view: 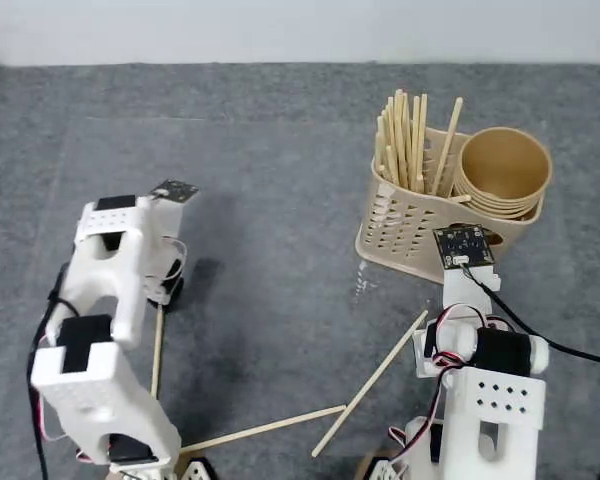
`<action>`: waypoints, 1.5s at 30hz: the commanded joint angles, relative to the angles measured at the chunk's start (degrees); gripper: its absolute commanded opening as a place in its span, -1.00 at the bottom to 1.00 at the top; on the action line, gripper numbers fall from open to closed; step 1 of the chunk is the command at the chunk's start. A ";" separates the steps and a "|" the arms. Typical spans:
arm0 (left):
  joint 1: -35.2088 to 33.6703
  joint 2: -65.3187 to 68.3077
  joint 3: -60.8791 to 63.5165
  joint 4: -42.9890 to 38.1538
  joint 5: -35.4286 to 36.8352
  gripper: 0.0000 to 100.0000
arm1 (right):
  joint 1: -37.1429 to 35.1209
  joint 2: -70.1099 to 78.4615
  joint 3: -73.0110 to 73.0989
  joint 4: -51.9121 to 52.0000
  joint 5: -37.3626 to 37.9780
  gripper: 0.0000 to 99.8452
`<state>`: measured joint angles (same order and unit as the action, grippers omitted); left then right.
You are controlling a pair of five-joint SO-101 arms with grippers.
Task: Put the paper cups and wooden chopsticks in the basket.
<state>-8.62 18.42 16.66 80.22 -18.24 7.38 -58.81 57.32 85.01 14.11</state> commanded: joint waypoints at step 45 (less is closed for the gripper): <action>42.11 0.35 -95.87 -13.10 29.45 -0.98 | 0.22 -1.01 5.54 -6.55 -0.09 -0.69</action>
<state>31.47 19.21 -77.58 68.70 10.68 7.38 -58.81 63.38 79.65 14.11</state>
